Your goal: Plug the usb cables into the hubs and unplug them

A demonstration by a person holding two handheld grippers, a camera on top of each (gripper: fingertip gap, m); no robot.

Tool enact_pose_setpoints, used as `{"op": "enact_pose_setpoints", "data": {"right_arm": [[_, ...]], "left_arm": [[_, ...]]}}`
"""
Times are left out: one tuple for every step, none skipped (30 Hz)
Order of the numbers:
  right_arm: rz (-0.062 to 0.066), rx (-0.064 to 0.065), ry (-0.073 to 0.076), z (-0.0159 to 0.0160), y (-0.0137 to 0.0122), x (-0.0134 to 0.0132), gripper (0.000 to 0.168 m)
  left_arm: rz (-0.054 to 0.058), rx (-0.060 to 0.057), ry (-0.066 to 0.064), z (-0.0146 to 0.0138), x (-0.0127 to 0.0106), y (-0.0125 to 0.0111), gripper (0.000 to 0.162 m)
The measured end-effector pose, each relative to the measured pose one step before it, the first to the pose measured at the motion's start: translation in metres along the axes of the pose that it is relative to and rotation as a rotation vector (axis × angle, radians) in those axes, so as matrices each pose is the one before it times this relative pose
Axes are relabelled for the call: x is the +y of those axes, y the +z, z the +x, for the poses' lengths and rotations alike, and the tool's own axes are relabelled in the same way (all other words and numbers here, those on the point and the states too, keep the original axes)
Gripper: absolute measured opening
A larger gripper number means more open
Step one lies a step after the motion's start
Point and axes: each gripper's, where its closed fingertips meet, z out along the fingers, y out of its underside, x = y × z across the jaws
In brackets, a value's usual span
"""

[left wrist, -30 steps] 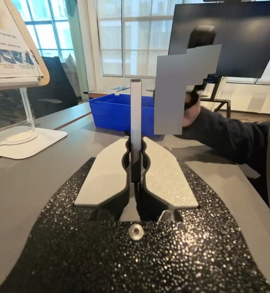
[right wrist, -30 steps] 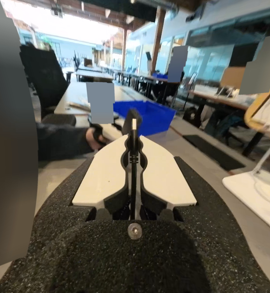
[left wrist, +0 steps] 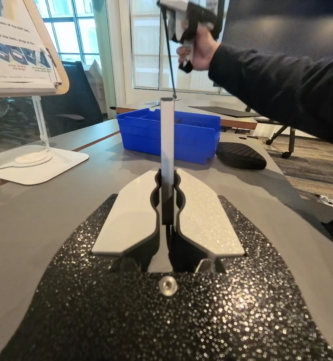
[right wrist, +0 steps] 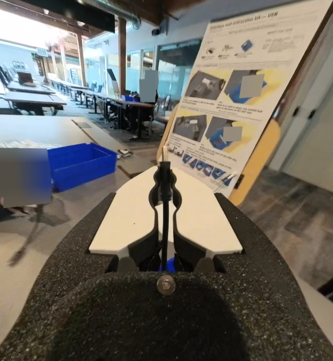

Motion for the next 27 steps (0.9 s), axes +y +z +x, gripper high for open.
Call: {"op": "enact_pose_setpoints", "data": {"right_arm": [[0.0433, 0.0141, -0.0373, 0.00087, -0.00034, 0.00614, 0.009], [0.0442, 0.0081, -0.0006, 0.00020, -0.00091, 0.00320, 0.009], [0.0354, -0.0104, 0.0279, -0.00110, -0.00063, 0.00152, 0.009], [0.0316, -0.0113, 0.0338, -0.00061, -0.00021, -0.00074, 0.009], [0.0286, 0.0009, 0.0129, 0.00045, 0.00028, -0.00294, 0.009], [0.0201, -0.0035, -0.0058, -0.00097, 0.00091, -0.00400, 0.009], [0.0210, -0.0062, -0.0046, -0.00146, 0.00143, -0.00549, 0.009], [0.0301, -0.0077, 0.0062, -0.00147, 0.00174, -0.00742, 0.009], [0.0249, -0.0136, 0.0084, -0.00239, 0.00253, -0.00725, 0.009], [0.0060, -0.0124, -0.0049, -0.00253, 0.00300, -0.00461, 0.009], [-0.0111, -0.0032, -0.0185, -0.00120, 0.00281, -0.00110, 0.009], [-0.0255, 0.0059, -0.0188, 0.00090, 0.00195, 0.00301, 0.009], [-0.0352, 0.0146, -0.0085, 0.00345, 0.00074, 0.00714, 0.009], [-0.0432, 0.0161, 0.0052, 0.00456, -0.00046, 0.01106, 0.009], [-0.0524, 0.0198, 0.0084, 0.00536, -0.00122, 0.01449, 0.009], [-0.0644, 0.0284, -0.0009, 0.00616, -0.00154, 0.01735, 0.009], [-0.0693, 0.0306, -0.0088, 0.00585, -0.00151, 0.01875, 0.009], [-0.0677, 0.0298, -0.0065, 0.00502, -0.00079, 0.01822, 0.009], [-0.0692, 0.0249, 0.0009, 0.00410, 0.00006, 0.01706, 0.009], [-0.0560, 0.0175, 0.0037, 0.00247, 0.00124, 0.01418, 0.009], [-0.0651, 0.0302, 0.0068, 0.00397, 0.00224, 0.01438, 0.009], [-0.0960, 0.0286, 0.0071, 0.00404, 0.00318, 0.01682, 0.009], [-0.1156, 0.0230, -0.0016, 0.00288, 0.00421, 0.01823, 0.009], [-0.1230, 0.0327, -0.0072, 0.00398, 0.00522, 0.01816, 0.011], [-0.1065, 0.0169, -0.0125, 0.00123, 0.00577, 0.01430, 0.010], [-0.0761, -0.0022, -0.0053, -0.00189, 0.00586, 0.00817, 0.010], [-0.0564, -0.0058, 0.0130, -0.00201, 0.00521, 0.00324, 0.010]], "left_arm": [[0.0006, -0.0009, 0.0023, 0.00001, -0.00026, -0.00027, 0.011], [0.0006, -0.0005, 0.0013, -0.00016, -0.00008, -0.00016, 0.011], [-0.0002, -0.0010, 0.0003, -0.00027, 0.00012, -0.00031, 0.011], [-0.0005, -0.0009, -0.0004, -0.00040, 0.00024, -0.00022, 0.011], [0.0006, -0.0005, -0.0013, -0.00029, 0.00010, -0.00015, 0.011], [0.0015, -0.0003, -0.0022, -0.00030, -0.00002, -0.00008, 0.011], [0.0011, 0.0003, -0.0024, -0.00020, 0.00003, 0.00010, 0.011], [-0.0001, 0.0015, -0.0018, 0.00003, 0.00021, 0.00020, 0.011], [-0.0015, 0.0018, -0.0008, 0.00021, 0.00040, 0.00039, 0.011], [-0.0019, 0.0015, 0.0002, 0.00021, 0.00046, 0.00046, 0.011], [-0.0019, 0.0012, 0.0004, 0.00035, 0.00037, 0.00035, 0.011], [-0.0015, 0.0014, 0.0007, 0.00024, 0.00032, 0.00028, 0.011], [-0.0013, 0.0017, 0.0012, 0.00045, 0.00010, 0.00019, 0.011], [-0.0011, 0.0013, 0.0013, 0.00029, -0.00004, 0.00011, 0.011], [-0.0004, -0.0002, 0.0018, 0.00015, -0.00014, -0.00014, 0.011], [-0.0001, -0.0008, 0.0025, 0.00013, -0.00037, -0.00022, 0.011], [0.0000, -0.0013, 0.0029, -0.00006, -0.00039, -0.00031, 0.011], [0.0009, -0.0014, 0.0020, -0.00023, -0.00052, -0.00033, 0.011], [0.0018, -0.0013, 0.0005, -0.00023, -0.00044, -0.00047, 0.011], [0.0020, -0.0007, -0.0008, -0.00026, -0.00039, -0.00034, 0.011], [0.0011, -0.0001, -0.0016, -0.00032, -0.00007, -0.00021, 0.011], [0.0001, -0.0004, -0.0019, -0.00032, 0.00017, 0.00002, 0.011], [-0.0009, 0.0000, -0.0014, -0.00021, 0.00050, 0.00014, 0.011], [-0.0022, 0.0011, -0.0015, 0.00005, 0.00079, 0.00024, 0.011], [-0.0030, 0.0016, -0.0013, 0.00010, 0.00089, 0.00038, 0.011], [-0.0032, 0.0017, -0.0004, 0.00015, 0.00082, 0.00037, 0.011], [-0.0035, 0.0014, 0.0008, 0.00034, 0.00068, 0.00033, 0.011]]}}
